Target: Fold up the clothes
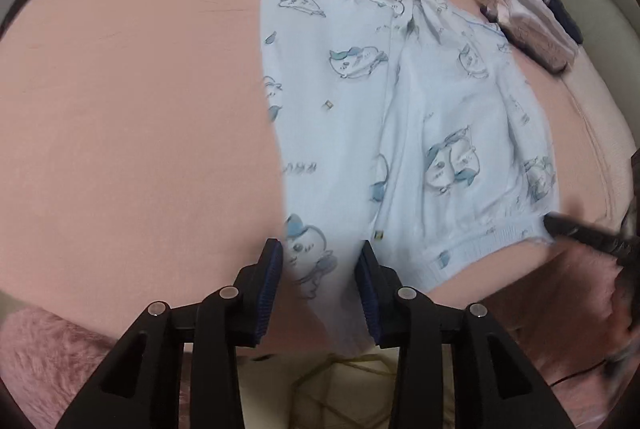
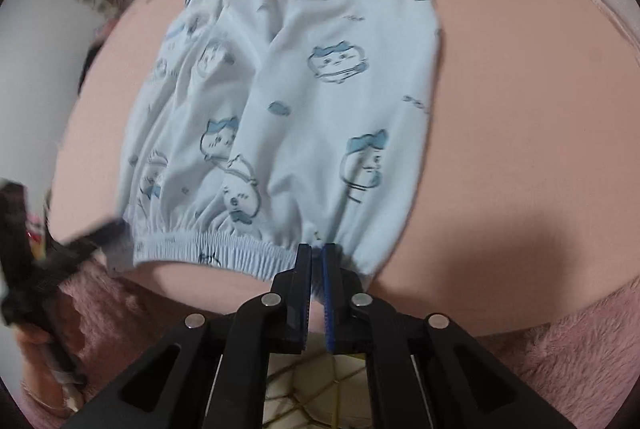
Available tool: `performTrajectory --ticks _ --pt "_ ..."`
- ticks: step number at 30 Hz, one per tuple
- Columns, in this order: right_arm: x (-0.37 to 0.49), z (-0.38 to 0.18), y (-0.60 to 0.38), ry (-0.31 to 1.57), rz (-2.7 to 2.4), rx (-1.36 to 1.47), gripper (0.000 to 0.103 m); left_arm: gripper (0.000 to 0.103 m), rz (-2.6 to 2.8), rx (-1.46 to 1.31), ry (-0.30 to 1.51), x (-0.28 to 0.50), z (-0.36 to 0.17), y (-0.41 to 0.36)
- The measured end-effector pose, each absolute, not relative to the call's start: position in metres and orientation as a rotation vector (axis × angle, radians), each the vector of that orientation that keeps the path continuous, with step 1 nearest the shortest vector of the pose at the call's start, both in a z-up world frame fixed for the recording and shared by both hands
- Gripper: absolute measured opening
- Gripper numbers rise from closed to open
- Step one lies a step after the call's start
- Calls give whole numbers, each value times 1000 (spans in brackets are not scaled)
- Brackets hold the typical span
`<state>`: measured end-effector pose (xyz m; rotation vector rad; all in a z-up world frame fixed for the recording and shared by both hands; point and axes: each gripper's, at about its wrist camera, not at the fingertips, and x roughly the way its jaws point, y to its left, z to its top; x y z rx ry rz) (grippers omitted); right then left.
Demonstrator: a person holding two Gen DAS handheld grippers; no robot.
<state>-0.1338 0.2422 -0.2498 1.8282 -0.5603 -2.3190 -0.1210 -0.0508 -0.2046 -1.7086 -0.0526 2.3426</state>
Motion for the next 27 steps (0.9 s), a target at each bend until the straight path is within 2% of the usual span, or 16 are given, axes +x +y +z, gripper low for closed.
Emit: performTrajectory --ticks 5,7,12,17,19,21,27 --pt "-119 -246 272 -476 -2353 1944 0 34 2375 -1695 -143 -122 -186 -68" --pt "-119 -236 277 -499 -2354 1903 4 35 2366 -1638 -162 -128 -176 -66" --pt "-147 -198 260 -475 -2349 1751 5 35 2344 -1560 -248 -168 -159 -54" --pt "-199 -159 229 -450 -2303 1636 5 35 2391 -1576 -353 -233 -166 -71" --pt "-226 -154 205 -394 -2300 1606 9 35 2393 -1571 -398 -260 -172 -77" --pt "-257 -153 192 -343 -2321 1588 17 35 2398 -1558 -438 -288 -179 -80" --pt "-353 -172 169 -362 -2332 1575 17 35 2422 -1538 -443 -368 -203 -75"
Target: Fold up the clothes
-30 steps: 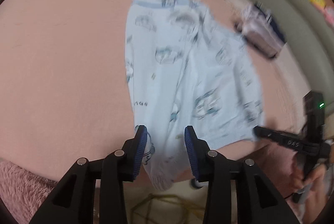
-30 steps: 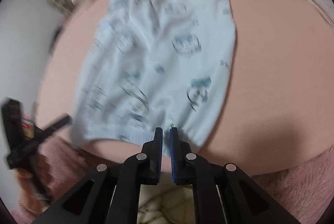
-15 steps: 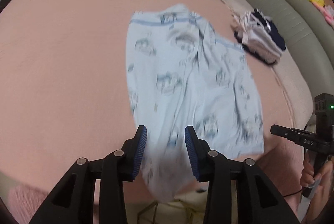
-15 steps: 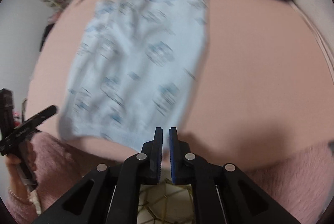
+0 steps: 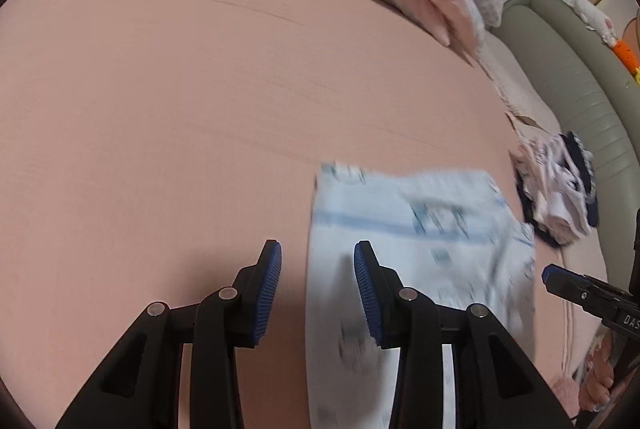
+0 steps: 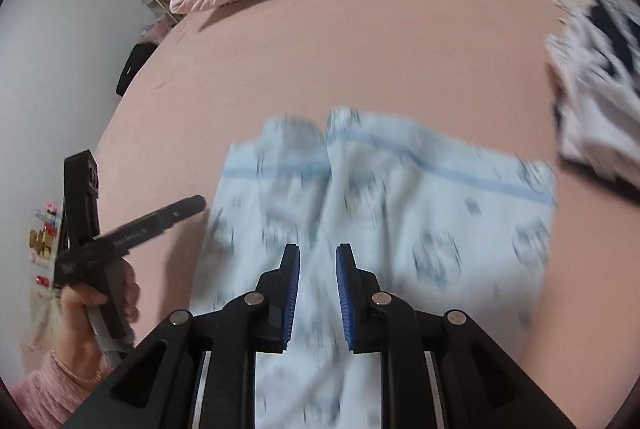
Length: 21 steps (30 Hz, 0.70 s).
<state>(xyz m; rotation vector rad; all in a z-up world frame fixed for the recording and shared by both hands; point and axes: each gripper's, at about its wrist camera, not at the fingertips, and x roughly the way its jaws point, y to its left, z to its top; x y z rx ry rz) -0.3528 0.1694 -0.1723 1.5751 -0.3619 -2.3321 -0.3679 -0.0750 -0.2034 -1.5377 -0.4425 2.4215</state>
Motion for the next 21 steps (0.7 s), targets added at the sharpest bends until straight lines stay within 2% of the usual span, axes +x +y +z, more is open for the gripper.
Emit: performTrajectory --ticks 6,7,8,12,21 --pt "-404 -206 153 -402 -2264 1641 17 34 2397 -1523 -384 -401 -215 -64" --pt "-408 -209 151 -394 -2259 1644 17 31 2378 -1526 -374 -403 -215 -61" --pt "-410 -212 149 -383 -2262 1646 17 3 2348 -1521 -367 -404 -215 -58" --pt "-415 -218 150 -412 -2281 1669 17 3 2313 -1475 -358 -393 -205 -51" --pt "-422 -204 133 -389 -2322 1637 18 2 2559 -1436 -485 -357 -162 -124"
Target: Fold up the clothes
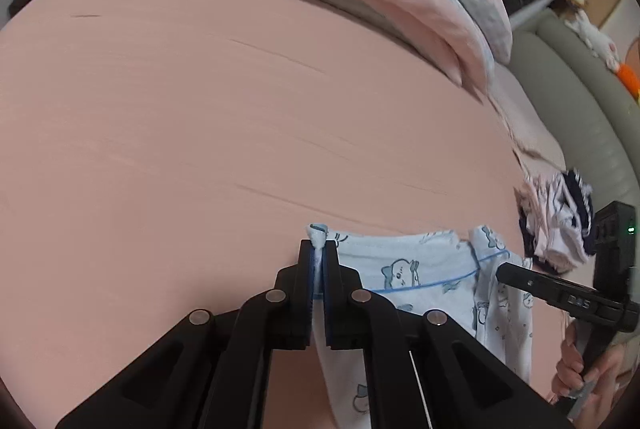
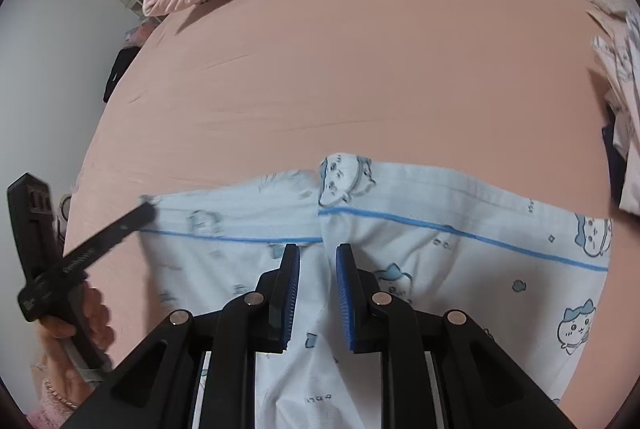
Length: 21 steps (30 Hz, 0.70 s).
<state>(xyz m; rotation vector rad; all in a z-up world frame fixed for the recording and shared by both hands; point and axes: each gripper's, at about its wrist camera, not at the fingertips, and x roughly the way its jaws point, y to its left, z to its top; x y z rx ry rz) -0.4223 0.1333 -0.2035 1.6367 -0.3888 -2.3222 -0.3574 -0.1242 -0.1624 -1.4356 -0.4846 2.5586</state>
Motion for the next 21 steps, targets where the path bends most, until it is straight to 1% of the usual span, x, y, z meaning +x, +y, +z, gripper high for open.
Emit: performTrajectory --ticks 6,10,11,12,14,15,18,21 --pt "-438 -211 106 -290 -2295 1683 18 2 2612 -1480 -507 -339 -148 -144" --pt "-449 -230 80 -123 -2273 1793 18 3 2660 -1573 -394 -332 -159 -149" --pt "-452 -236 78 -87 -2291 1831 18 3 2641 -1603 -393 -333 -167 -150" --pt "-454 -239 81 -77 -2315 1857 20 3 2617 -1640 -387 -336 -176 -150" --pt "-455 -242 90 -95 -2348 1874 31 3 2610 -1699 -333 -342 -190 -146" --pt "-455 -241 94 -82 -2371 1887 34 3 2608 -1712 -318 -345 -194 -145" --pt "-454 -238 105 -22 -2425 1938 36 3 2603 -1705 -307 -352 -196 -142" --pt "-454 -238 116 -109 -2406 1950 36 3 2570 -1689 -324 -357 -196 -142"
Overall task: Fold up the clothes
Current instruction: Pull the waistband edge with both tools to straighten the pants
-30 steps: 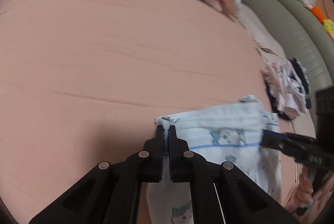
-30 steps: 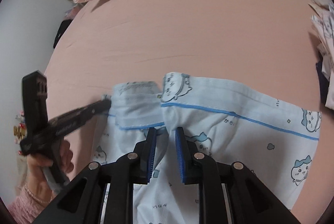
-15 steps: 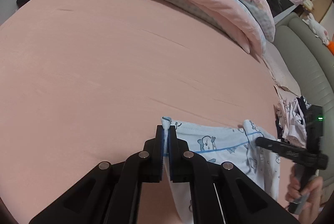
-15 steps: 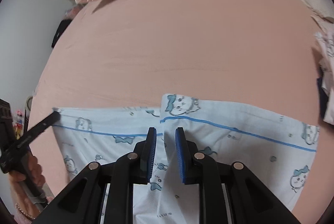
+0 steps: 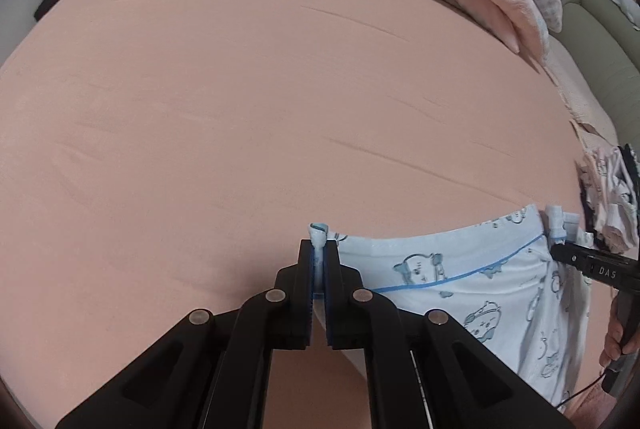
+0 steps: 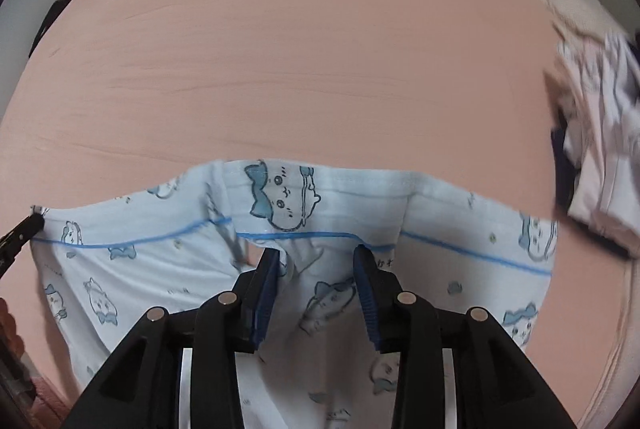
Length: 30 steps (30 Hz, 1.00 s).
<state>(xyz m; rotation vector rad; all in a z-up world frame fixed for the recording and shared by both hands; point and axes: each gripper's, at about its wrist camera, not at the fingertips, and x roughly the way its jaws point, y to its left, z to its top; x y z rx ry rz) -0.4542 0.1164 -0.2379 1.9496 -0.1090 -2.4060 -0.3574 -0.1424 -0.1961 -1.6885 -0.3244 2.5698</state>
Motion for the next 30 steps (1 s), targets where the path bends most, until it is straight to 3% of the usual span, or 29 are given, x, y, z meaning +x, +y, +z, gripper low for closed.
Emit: performTrajectory --ticks 6,8,12,14,16,18,19,30 --pt "-462 -204 80 -144 -2370 1658 41 11 2532 -1701 -454 -359 -198 -160" --pt "-471 -214 60 -41 -2333 1700 46 16 2521 -1715 -455 -356 -201 -165" --pt "-486 -237 34 159 -2339 1781 46 20 2516 -1723 -465 -350 -202 -172" --pt "-491 -246 27 229 -2358 1795 46 32 2524 -1704 -484 -350 -198 -177" --pt "-491 -248 23 232 -2356 1756 34 41 2535 -1682 -525 -350 -195 -182" --pt "-492 -247 21 233 -2354 1723 16 42 2520 -1683 -541 -354 -196 -183" --pt "-492 -245 21 220 -2353 1712 14 42 2507 -1700 -531 -354 -198 -184" --pt "-489 -223 32 -65 -2359 1644 11 42 2487 -1703 -252 -367 -217 -120"
